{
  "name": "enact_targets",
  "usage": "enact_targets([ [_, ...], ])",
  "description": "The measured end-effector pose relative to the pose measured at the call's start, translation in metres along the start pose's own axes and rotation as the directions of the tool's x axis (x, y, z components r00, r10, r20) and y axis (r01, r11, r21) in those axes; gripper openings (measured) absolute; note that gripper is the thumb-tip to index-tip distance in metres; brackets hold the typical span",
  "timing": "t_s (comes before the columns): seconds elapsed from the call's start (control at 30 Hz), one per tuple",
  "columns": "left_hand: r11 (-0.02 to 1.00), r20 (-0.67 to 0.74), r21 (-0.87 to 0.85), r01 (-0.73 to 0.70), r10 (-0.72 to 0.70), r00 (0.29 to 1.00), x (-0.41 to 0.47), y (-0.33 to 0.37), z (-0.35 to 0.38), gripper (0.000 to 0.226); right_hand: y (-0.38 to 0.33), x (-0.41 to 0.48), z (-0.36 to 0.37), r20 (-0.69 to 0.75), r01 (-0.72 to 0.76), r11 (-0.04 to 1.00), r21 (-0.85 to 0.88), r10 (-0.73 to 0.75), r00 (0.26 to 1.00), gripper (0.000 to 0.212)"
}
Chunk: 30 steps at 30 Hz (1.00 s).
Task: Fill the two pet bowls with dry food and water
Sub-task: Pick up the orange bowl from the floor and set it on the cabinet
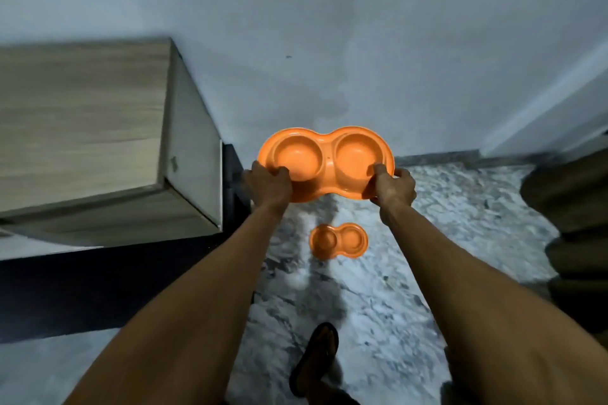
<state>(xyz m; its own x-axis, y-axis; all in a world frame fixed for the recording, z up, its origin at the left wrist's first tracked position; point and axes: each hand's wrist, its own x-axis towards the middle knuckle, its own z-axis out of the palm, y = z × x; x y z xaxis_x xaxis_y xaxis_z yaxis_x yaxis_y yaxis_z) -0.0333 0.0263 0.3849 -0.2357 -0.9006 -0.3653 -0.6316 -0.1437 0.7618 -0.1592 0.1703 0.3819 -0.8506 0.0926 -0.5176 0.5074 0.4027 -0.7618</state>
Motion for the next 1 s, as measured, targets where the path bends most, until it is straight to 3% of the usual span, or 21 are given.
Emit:
enact_targets([
  [0.1,0.999,-0.047,-0.027,-0.037,0.036,0.998,-0.013,0.018,-0.042,0.04,-0.024,-0.046,-0.005,-0.003,0.043,0.999,0.029,-0.043,0.999,0.031],
  [0.33,0.996,-0.115,-0.078,-0.045,0.036,0.993,-0.015,0.012,-0.181,0.044,-0.046,-0.174,0.035,0.047,0.167,0.984,0.062,-0.171,0.984,0.05],
  [0.47,0.992,-0.163,-0.117,-0.05,0.031,0.986,-0.009,-0.013,-0.272,0.039,-0.042,-0.253,0.075,0.092,0.205,0.977,0.053,-0.209,0.974,0.058],
  [0.7,0.989,-0.284,-0.124,-0.084,0.046,0.958,0.015,-0.065,-0.428,0.043,-0.029,-0.386,0.163,0.197,0.272,0.961,0.055,-0.278,0.94,0.048],
  [1.0,0.984,-0.411,-0.18,-0.016,-0.061,0.91,0.066,-0.133,-0.566,0.047,-0.018,-0.49,0.283,0.36,0.318,0.948,0.007,-0.299,0.884,0.047],
])
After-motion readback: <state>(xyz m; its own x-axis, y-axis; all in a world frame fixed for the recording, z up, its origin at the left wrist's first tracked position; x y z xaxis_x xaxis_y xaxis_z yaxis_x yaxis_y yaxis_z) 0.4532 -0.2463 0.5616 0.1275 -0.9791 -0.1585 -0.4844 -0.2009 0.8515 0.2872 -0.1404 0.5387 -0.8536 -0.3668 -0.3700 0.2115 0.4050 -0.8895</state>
